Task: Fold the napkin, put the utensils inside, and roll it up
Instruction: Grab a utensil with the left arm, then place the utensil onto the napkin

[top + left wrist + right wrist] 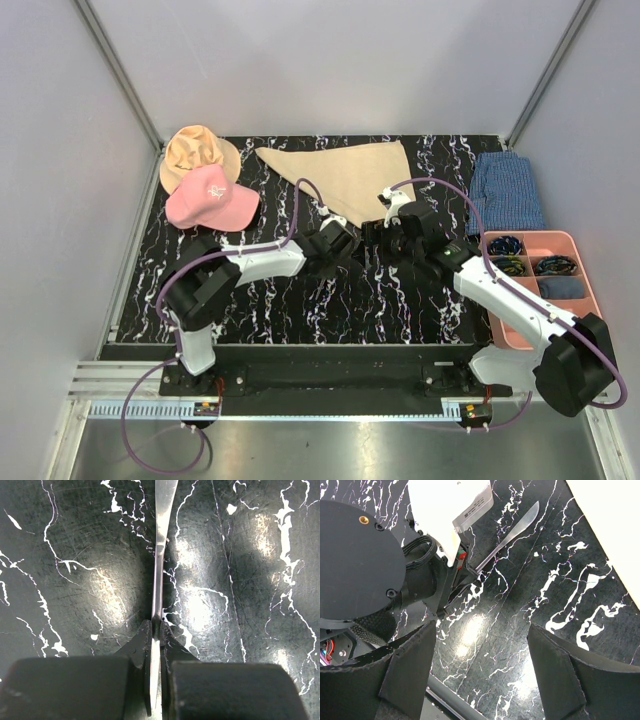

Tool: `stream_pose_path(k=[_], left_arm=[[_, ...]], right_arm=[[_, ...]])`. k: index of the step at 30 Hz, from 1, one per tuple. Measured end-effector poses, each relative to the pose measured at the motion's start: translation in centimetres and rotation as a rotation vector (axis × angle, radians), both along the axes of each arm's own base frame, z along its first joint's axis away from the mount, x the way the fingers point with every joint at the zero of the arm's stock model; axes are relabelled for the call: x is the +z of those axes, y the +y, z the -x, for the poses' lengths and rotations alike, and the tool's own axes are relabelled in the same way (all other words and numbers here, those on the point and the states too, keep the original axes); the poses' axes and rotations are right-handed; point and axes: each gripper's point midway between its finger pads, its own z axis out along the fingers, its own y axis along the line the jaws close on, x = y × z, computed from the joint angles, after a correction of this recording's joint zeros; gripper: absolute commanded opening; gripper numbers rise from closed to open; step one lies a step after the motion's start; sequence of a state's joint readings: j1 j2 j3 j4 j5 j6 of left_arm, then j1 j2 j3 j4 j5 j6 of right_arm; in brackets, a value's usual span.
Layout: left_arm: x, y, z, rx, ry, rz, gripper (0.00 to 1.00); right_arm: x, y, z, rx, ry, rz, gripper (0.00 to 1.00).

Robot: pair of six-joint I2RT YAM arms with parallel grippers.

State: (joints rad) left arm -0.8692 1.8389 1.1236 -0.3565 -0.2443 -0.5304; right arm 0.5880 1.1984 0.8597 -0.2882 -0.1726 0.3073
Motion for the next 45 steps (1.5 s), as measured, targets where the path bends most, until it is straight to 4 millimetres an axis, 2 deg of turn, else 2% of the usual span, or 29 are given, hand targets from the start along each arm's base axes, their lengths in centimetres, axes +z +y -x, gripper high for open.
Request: stream_pose_path(k=[9, 15, 26, 34, 38, 42, 45], left_arm=[[0.3, 0.0, 0.2, 0.03, 0.06, 0.017, 0.0], [1.9, 0.0, -2.1, 0.077, 0.036, 0.056, 0.0], [4.2, 0.2, -7.5, 0.161, -0.005, 0.128, 0.0], [6.1, -1.7, -14.1, 0.253, -0.04, 0.272, 0.0], [5.5, -1.9, -17.1, 0.345, -0.025, 0.364, 0.0], [4.1, -1.8, -18.8, 0.451, 0.007, 0.442, 0.0], [3.5, -2.5, -19.8, 0.524, 0.028, 0.507, 0.0]], right_arm=[[-0.3, -0.2, -0.2, -0.008, 0.003, 0.008, 0.82], [-0.6, -0.3, -0.3, -0.007, 0.007, 0.019, 0.82], [-1.1, -0.7, -0.8, -0.022, 0.005, 0.042, 0.82], [-1.1, -0.8, -0.8, -0.022, 0.006, 0.043, 0.82], [-1.1, -0.8, -0.8, -0.022, 0.006, 0.042, 0.82], [-1.1, -0.8, -0.7, -0.022, 0.007, 0.039, 0.83], [-0.8, -0.6, -0.5, -0.017, 0.01, 0.022, 0.82]])
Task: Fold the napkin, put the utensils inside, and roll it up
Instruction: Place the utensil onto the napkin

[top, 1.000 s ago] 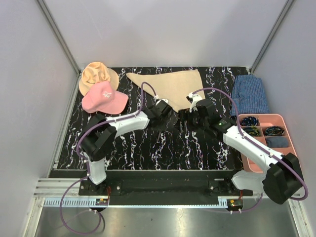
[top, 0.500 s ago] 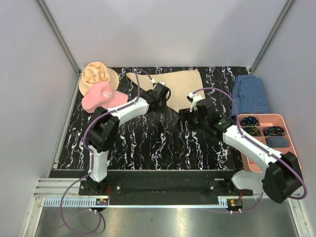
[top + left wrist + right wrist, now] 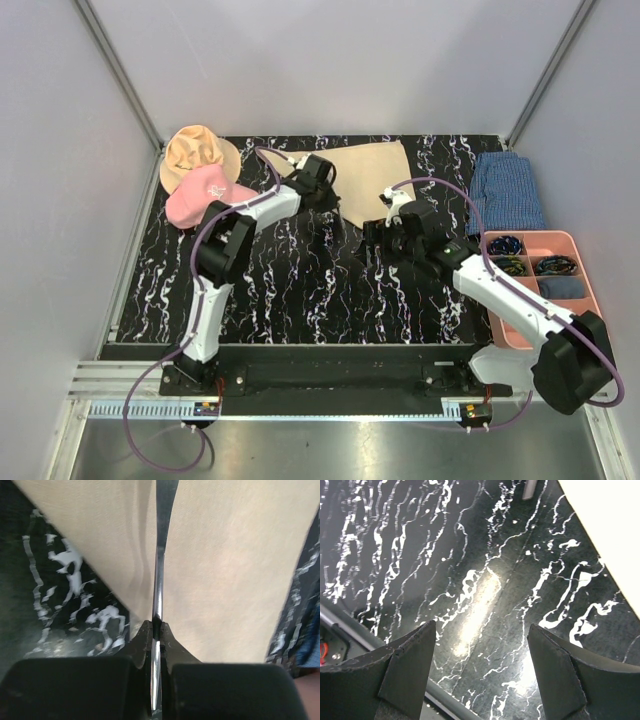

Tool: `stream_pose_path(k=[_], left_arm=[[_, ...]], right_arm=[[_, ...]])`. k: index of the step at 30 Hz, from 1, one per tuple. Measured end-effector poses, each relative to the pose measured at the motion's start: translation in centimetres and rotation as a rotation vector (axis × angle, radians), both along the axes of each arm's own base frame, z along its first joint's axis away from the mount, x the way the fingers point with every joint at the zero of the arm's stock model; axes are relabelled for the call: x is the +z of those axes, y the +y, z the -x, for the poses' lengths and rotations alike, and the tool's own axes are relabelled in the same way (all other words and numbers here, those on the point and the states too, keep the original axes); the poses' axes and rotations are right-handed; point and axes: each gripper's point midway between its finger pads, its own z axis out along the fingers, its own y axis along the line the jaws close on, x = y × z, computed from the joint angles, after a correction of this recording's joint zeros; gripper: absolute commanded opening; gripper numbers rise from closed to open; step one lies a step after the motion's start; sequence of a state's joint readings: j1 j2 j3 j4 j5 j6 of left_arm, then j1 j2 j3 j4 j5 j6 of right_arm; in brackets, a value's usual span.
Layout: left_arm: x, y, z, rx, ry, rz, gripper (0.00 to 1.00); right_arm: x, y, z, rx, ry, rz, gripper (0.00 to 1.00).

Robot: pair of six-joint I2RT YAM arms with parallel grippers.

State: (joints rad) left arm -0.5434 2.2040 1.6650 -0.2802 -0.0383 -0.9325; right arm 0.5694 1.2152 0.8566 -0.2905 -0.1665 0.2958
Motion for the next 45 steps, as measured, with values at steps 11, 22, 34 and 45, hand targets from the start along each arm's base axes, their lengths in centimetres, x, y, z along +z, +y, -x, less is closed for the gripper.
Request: stream_pose_path(k=[11, 22, 34, 45], left_arm=[[3.5, -4.8, -2.8, 0.176, -0.051, 0.247, 0.0], [3.4, -4.8, -3.3, 0.351, -0.054, 0.295, 0.0], [-0.7, -4.4, -3.5, 0.487, 0.019, 0.305, 0.0], [-1.6, -4.6, -3.4, 0.534, 0.039, 0.325, 0.0]], right_arm=[[0.7, 0.4, 1.3, 0.029, 0.014, -0.053, 0.82], [1.8, 0.5, 1.9, 0.05, -0.006, -0.085, 0.82], [1.7, 0.4, 2.3, 0.052, 0.001, -0.094, 0.83], [1.7, 0.4, 2.3, 0.052, 0.001, -0.094, 0.83]])
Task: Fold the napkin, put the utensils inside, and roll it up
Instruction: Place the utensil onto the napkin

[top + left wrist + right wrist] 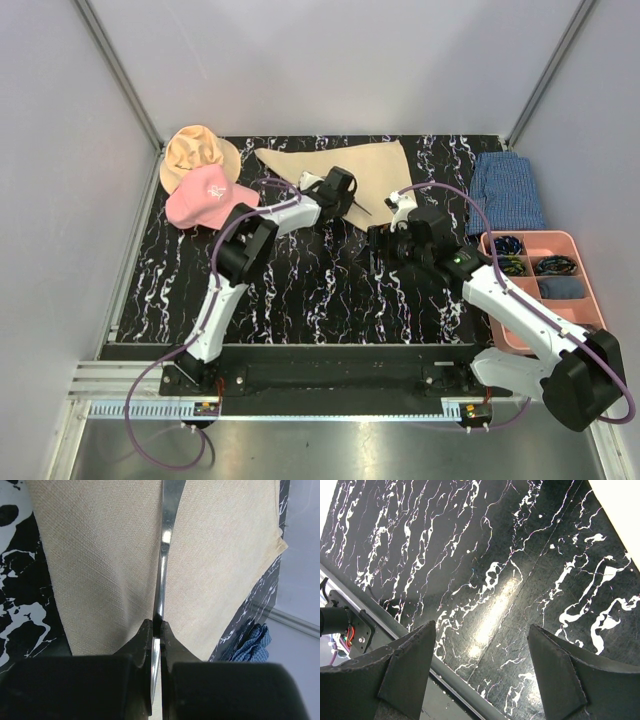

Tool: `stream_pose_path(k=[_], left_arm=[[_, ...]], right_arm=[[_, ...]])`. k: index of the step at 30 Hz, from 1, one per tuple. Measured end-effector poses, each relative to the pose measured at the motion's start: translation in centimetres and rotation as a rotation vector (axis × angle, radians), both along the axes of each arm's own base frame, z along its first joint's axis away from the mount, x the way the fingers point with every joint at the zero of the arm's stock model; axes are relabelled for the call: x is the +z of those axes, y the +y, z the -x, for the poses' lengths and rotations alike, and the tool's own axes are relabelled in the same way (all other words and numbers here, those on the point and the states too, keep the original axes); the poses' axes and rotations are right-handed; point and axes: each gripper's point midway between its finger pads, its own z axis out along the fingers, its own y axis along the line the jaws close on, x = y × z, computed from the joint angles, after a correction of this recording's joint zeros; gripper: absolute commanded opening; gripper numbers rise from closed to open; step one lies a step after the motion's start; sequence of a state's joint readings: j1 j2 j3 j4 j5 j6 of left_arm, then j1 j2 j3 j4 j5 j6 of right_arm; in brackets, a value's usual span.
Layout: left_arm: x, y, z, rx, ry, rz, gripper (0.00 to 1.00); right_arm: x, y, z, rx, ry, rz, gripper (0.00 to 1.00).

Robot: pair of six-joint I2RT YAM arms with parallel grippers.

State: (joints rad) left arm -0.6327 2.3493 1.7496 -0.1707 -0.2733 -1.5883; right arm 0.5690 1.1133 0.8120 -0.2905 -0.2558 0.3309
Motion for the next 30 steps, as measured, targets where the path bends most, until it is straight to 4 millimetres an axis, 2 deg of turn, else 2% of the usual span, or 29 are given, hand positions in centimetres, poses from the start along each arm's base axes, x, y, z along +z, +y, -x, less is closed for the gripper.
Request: stream_pose_path(k=[6, 18, 20, 21, 23, 24, 27, 30], left_arm=[[-0.9, 0.1, 0.7, 0.036, 0.011, -0.008, 0.0], [-1.0, 0.0, 0.9, 0.09, -0.005, -0.006, 0.0], [-0.9, 0.1, 0.9, 0.097, -0.009, -0.006, 0.11], [-0.9, 0.2, 0.9, 0.098, -0.012, -0.006, 0.26], [-0.8, 0.3, 1.0, 0.096, -0.016, -0.013, 0.38], [-0.7, 0.3, 1.0, 0.093, -0.02, -0.018, 0.54], [0.4, 0.5, 1.0, 0.085, -0.051, -0.031, 0.71], [2.6, 1.1, 1.2, 0.075, -0.096, -0.039, 0.79]], right_arm=[[0.0, 0.0, 0.0, 0.0, 0.0, 0.0, 0.83], [0.0, 0.0, 0.0, -0.001, 0.003, -0.002, 0.83], [0.0, 0.0, 0.0, -0.001, 0.003, -0.002, 0.83], [0.0, 0.0, 0.0, -0.001, 0.003, -0.003, 0.83], [0.0, 0.0, 0.0, -0.001, 0.003, -0.003, 0.83], [0.0, 0.0, 0.0, -0.001, 0.003, -0.002, 0.83], [0.0, 0.0, 0.1, -0.002, 0.005, 0.0, 0.83], [0.0, -0.3, 0.3, -0.007, 0.009, 0.006, 0.83]])
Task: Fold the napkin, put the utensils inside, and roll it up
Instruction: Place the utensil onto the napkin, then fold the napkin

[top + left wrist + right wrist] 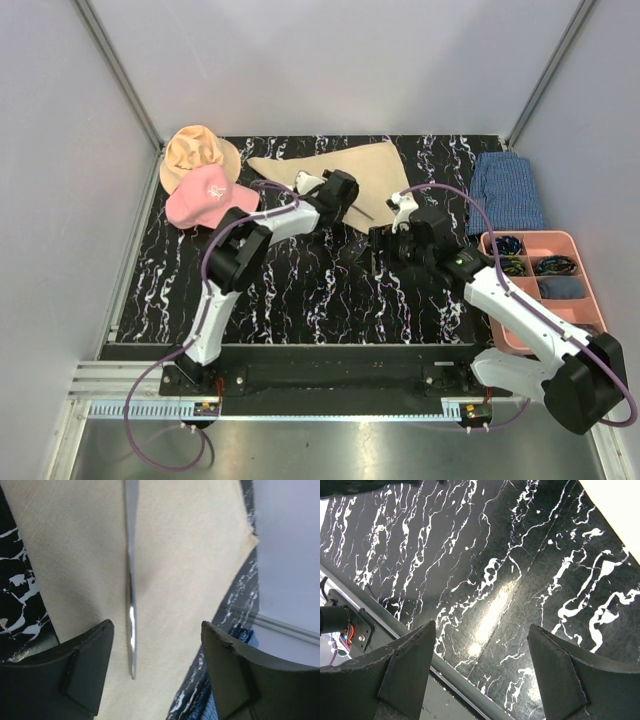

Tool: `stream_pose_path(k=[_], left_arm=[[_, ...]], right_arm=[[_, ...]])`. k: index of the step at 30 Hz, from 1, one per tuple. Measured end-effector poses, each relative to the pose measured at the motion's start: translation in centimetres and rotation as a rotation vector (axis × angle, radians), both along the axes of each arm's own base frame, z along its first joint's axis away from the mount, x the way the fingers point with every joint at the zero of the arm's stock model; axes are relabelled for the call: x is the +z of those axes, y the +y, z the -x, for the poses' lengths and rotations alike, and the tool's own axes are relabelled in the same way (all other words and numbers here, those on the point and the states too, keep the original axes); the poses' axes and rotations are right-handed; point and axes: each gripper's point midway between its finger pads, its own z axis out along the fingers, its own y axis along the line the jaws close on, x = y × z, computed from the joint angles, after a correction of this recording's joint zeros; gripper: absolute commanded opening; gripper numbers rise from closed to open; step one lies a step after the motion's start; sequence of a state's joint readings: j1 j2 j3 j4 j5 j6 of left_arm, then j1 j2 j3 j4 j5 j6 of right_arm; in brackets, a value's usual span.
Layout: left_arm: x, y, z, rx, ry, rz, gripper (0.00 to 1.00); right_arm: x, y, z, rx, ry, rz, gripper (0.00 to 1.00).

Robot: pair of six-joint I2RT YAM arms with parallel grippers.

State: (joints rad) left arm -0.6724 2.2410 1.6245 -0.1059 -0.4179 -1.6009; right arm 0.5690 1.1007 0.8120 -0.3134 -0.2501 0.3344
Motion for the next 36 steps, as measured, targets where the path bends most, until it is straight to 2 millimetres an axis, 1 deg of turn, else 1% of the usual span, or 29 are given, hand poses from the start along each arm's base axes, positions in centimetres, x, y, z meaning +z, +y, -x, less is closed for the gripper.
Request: stream_pose_path(k=[1, 4, 6, 8, 9, 10, 11, 13, 14, 15, 17, 18, 19, 21, 22, 24, 26, 30, 31, 32, 34, 36], left_arm=[[0.7, 0.1, 0.1, -0.006, -0.014, -0.004, 0.86], [3.7, 0.6, 0.2, -0.035, -0.082, -0.013, 0.9], [5.7, 1.3, 0.4, -0.056, -0.127, -0.025, 0.91], [7.5, 2.6, 0.5, -0.072, -0.164, -0.041, 0.92], [8.4, 3.6, 0.7, -0.09, -0.18, -0.056, 0.93], [9.3, 5.0, 0.7, -0.101, -0.193, -0.077, 0.94], [10.5, 7.0, 0.6, -0.105, -0.212, -0.106, 0.95], [12.7, 10.4, 0.5, -0.117, -0.248, -0.167, 0.98], [14.1, 12.5, 0.7, -0.132, -0.269, -0.216, 0.98], [15.3, 14.1, 0.9, -0.14, -0.284, -0.248, 0.98], [18.5, 17.7, 1.7, -0.165, -0.331, -0.316, 0.98], [19.8, 18.8, 2.1, -0.185, -0.354, -0.336, 0.98], [21.5, 20.4, 2.9, -0.214, -0.381, -0.372, 0.98], [23.5, 22.3, 4.5, -0.281, -0.418, -0.446, 0.98], [23.9, 22.7, 5.2, -0.311, -0.423, -0.477, 0.98], [23.7, 23.2, 6.9, -0.404, -0.414, -0.554, 0.98], [22.3, 23.1, 8.3, -0.491, -0.386, -0.61, 0.98], [15.9, 23.6, 11.1, -0.646, -0.226, -0.675, 0.98], [14.6, 23.7, 11.7, -0.678, -0.183, -0.676, 0.98], [13.8, 23.7, 12.2, -0.708, -0.154, -0.671, 0.98], [13.0, 23.6, 12.7, -0.746, -0.134, -0.662, 0.98], [13.1, 23.4, 12.9, -0.768, -0.143, -0.659, 0.99]], right_arm=[[0.1, -0.1, 0.1, -0.003, -0.001, 0.002, 0.83], [0.2, -0.6, 0.1, -0.021, -0.004, 0.014, 0.84], [0.3, -0.9, -0.1, -0.045, -0.006, 0.027, 0.84], [0.3, -1.3, -0.4, -0.073, -0.002, 0.036, 0.84], [0.3, -1.5, -0.6, -0.094, 0.005, 0.041, 0.84], [0.1, -1.7, -0.9, -0.118, 0.014, 0.049, 0.84], [-0.3, -2.1, -1.4, -0.155, 0.033, 0.059, 0.84], [-1.3, -2.8, -2.3, -0.217, 0.067, 0.078, 0.85], [-2.0, -3.4, -2.8, -0.256, 0.091, 0.09, 0.84], [-2.8, -4.1, -3.4, -0.295, 0.115, 0.101, 0.84], [-4.0, -5.5, -4.4, -0.371, 0.157, 0.121, 0.84], [-4.7, -6.5, -4.9, -0.413, 0.181, 0.129, 0.84], [-5.3, -7.5, -5.6, -0.459, 0.203, 0.136, 0.84], [-6.3, -9.9, -6.6, -0.554, 0.24, 0.145, 0.84], [-6.6, -11.2, -7.0, -0.603, 0.255, 0.147, 0.84], [-6.9, -13.5, -7.7, -0.694, 0.274, 0.138, 0.84], [-7.0, -15.5, -8.1, -0.767, 0.284, 0.129, 0.84], [-8.0, -18.2, -7.9, -0.862, 0.32, 0.134, 0.81], [-8.4, -18.6, -7.8, -0.878, 0.333, 0.138, 0.8], [-8.8, -19.1, -7.7, -0.894, 0.347, 0.147, 0.79], [-9.7, -19.5, -7.7, -0.911, 0.371, 0.164, 0.76], [-10.7, -19.8, -7.5, -0.92, 0.399, 0.182, 0.74]])
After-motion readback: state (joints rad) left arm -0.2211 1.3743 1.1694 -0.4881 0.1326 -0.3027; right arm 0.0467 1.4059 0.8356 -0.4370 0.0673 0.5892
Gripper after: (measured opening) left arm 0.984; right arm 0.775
